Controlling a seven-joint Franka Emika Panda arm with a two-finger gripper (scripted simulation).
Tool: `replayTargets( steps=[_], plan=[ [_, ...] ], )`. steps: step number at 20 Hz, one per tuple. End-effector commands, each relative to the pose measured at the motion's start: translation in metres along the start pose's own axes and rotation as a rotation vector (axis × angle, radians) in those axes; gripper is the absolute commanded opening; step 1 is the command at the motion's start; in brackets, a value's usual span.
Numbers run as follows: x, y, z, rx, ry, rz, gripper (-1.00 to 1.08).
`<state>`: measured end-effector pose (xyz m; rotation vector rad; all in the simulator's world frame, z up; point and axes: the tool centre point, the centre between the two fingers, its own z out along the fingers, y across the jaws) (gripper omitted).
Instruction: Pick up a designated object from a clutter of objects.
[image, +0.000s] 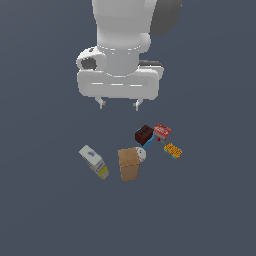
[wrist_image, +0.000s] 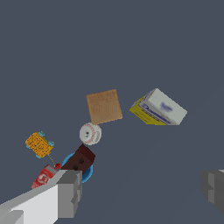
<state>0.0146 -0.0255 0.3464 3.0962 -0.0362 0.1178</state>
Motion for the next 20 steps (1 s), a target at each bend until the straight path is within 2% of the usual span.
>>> replayTargets(
  steps=[1, 6, 11, 15, 20],
  plan=[
    [0.000, -0.001, 0.001, 0.000, 0.000, -0.003, 1.00],
    [0.003, -0.014, 0.017, -0.004, -0.004, -0.046, 1.00],
    [0.005, -0.040, 0.048, -0.009, -0.011, -0.135, 1.00],
    [0.004, -0.071, 0.085, -0.011, -0.020, -0.240, 1.00],
    [-0.009, -0.125, 0.145, -0.003, -0.033, -0.416, 1.00]
  ],
)
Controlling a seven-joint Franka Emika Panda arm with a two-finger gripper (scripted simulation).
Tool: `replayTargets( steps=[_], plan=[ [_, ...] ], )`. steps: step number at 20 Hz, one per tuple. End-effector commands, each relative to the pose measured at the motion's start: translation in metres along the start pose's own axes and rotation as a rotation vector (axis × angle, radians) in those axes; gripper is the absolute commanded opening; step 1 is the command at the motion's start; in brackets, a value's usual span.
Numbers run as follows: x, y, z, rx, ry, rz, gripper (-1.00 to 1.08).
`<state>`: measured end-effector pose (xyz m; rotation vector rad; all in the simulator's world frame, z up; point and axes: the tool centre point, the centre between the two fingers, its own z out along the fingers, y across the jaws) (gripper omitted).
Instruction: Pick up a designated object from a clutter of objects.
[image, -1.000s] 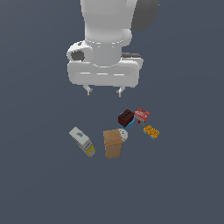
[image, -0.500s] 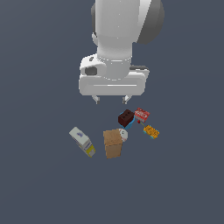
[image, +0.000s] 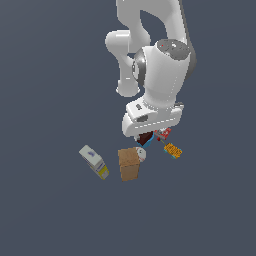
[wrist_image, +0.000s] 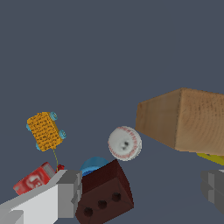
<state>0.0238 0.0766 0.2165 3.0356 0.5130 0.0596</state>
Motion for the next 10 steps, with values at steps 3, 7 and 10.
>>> replayTargets(
  steps=[3, 7, 10],
  plan=[
    [0.001, -0.055, 0.054, 0.016, -0.008, -0.167, 1.00],
    [-0.004, -0.096, 0.091, 0.035, -0.011, -0.285, 1.00],
    [-0.010, -0.120, 0.112, 0.049, -0.012, -0.353, 1.00]
  ],
)
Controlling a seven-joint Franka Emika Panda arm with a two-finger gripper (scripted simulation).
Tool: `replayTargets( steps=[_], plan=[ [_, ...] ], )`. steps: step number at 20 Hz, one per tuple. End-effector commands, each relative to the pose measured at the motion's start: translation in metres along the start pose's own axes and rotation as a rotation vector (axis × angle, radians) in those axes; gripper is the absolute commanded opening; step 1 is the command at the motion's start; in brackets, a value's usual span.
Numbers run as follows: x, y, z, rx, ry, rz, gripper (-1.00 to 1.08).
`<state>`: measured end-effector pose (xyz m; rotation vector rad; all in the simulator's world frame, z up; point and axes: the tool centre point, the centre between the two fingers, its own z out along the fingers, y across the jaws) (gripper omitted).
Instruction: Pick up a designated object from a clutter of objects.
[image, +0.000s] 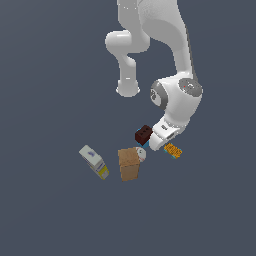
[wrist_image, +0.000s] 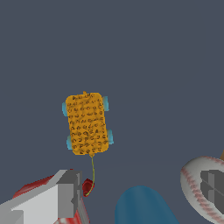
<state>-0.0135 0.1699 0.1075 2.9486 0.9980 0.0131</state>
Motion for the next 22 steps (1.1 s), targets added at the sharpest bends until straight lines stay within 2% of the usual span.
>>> replayTargets(
  steps=[1, 8, 15, 22],
  plan=[
    [0.002, -0.019, 0.017, 0.011, 0.002, -0.054, 1.00],
    [0.001, -0.046, 0.040, 0.029, 0.003, -0.129, 1.00],
    [0.001, -0.047, 0.044, 0.029, 0.002, -0.129, 1.00],
    [0.000, -0.049, 0.074, 0.029, 0.003, -0.132, 1.00]
  ],
)
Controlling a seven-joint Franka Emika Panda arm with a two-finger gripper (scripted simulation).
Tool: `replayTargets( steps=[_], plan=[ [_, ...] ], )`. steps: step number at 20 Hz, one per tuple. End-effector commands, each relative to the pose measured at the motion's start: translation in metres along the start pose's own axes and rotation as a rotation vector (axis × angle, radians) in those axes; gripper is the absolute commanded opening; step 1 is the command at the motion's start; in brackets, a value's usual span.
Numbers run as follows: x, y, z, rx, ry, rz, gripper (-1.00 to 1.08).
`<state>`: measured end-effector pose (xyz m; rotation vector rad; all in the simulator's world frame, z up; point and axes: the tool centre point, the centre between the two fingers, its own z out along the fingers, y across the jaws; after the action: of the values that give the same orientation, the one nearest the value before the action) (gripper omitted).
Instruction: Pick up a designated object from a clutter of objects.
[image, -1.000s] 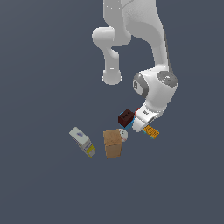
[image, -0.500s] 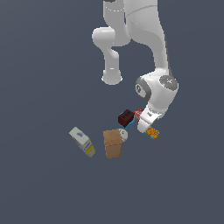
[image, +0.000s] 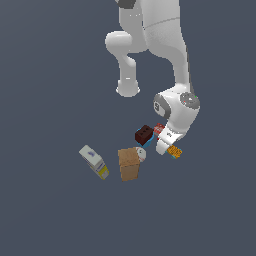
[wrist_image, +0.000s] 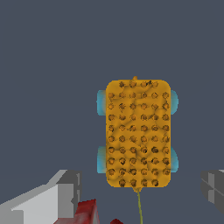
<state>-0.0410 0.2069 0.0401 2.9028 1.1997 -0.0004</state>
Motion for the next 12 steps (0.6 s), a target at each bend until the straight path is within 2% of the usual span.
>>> replayTargets(
  steps=[1, 8, 9, 12],
  plan=[
    [0.000, -0.001, 0.012, 0.000, 0.000, -0.001, 1.00],
    [0.000, -0.001, 0.025, 0.000, 0.000, -0.002, 1.00],
    [0.000, -0.001, 0.025, 0.000, 0.000, -0.002, -1.00],
    [0.000, -0.001, 0.025, 0.000, 0.000, -0.002, -1.00]
  ],
)
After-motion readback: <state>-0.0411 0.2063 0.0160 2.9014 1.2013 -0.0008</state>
